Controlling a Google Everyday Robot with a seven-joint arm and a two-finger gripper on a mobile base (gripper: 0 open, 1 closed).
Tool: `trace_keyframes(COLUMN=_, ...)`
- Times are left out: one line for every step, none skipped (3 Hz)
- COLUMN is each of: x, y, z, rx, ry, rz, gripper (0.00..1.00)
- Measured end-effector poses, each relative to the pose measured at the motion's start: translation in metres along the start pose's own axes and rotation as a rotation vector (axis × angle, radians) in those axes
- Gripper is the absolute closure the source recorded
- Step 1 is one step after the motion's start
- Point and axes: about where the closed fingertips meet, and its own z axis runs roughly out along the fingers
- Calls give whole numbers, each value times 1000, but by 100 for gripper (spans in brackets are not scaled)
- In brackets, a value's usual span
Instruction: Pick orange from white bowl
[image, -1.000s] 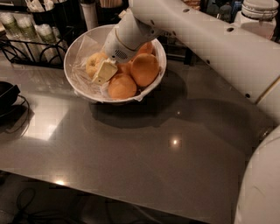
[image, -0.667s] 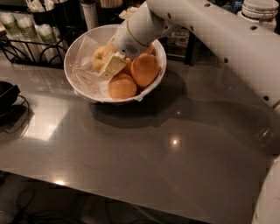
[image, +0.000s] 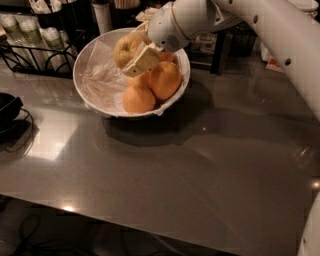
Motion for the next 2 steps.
trace_keyframes(x=-22, y=12, z=-7, rx=-51, ry=-93, rz=-59, gripper=100)
trace_keyframes(x=-24, y=13, z=-6, rx=-55, ry=-98, rz=-64, gripper=100)
